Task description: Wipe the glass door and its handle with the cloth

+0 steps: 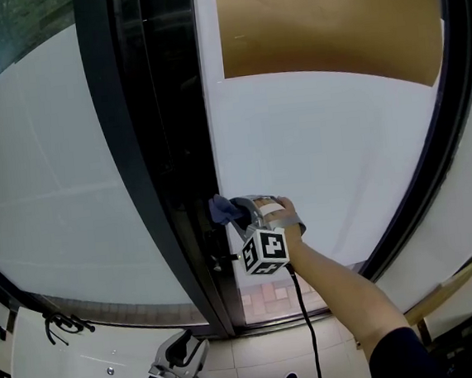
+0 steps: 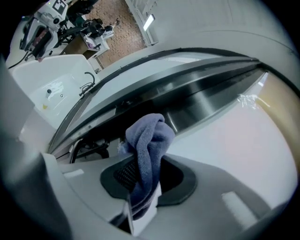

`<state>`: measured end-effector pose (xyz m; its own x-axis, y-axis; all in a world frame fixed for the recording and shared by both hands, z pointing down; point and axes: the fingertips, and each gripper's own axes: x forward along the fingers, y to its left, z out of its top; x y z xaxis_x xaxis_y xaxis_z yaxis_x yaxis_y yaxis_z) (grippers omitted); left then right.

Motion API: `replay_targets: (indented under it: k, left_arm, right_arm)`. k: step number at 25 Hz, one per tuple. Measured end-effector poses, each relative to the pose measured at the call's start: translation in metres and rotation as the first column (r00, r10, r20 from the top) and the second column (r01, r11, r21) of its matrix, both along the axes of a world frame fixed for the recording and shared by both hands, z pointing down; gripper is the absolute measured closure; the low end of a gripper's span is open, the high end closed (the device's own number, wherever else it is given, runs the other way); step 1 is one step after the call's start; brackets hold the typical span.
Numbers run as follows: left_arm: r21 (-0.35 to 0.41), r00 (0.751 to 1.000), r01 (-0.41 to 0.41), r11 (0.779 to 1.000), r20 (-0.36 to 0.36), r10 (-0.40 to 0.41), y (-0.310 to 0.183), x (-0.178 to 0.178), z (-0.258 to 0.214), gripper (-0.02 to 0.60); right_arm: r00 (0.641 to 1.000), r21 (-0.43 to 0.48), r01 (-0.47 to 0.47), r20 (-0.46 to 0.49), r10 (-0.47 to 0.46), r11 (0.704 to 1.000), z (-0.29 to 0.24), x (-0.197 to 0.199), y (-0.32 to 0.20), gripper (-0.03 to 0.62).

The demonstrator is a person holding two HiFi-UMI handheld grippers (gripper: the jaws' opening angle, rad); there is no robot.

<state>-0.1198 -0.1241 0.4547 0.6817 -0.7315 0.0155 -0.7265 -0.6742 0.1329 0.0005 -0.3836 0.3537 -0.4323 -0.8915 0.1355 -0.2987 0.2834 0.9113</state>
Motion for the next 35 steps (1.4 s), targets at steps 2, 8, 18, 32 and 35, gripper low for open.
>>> replay_targets:
  k: [2,8,18,32,35]
  left_arm:
    - [0.004,1.000,-0.007,1.000,0.001,0.007,-0.003,0.004,-0.001,0.426]
    - [0.007,0.999,-0.033,0.999,0.002,0.033,-0.009,0.018,-0.002,0.426]
    - [-0.008,0.998,-0.064,0.998,0.010,0.064,-0.013,0.034,0.001,0.426]
    - [-0.007,0.996,-0.088,0.996,0.014,0.088,-0.016,0.049,0.002,0.426]
    - [-0.009,0.996,-0.084,0.996,0.018,0.084,-0.016,0.045,0.004,0.426]
  right_arm:
    - [1.000,-0.013,-0.019,0.013,0.019,1.000,0.001,0.017,-0.002,0.508]
    - [0.997,-0.015,-0.071,0.039,0.072,0.997,0.001,0.068,0.002,0.508]
    - [0.957,-0.055,-0.261,0.119,0.266,0.964,0.002,0.211,0.011,0.508]
    - [0.866,-0.095,-0.449,0.198,0.459,0.888,0.003,0.327,0.022,0.508]
    - [0.889,-0.070,-0.399,0.215,0.405,0.914,-0.005,0.303,0.033,0.508]
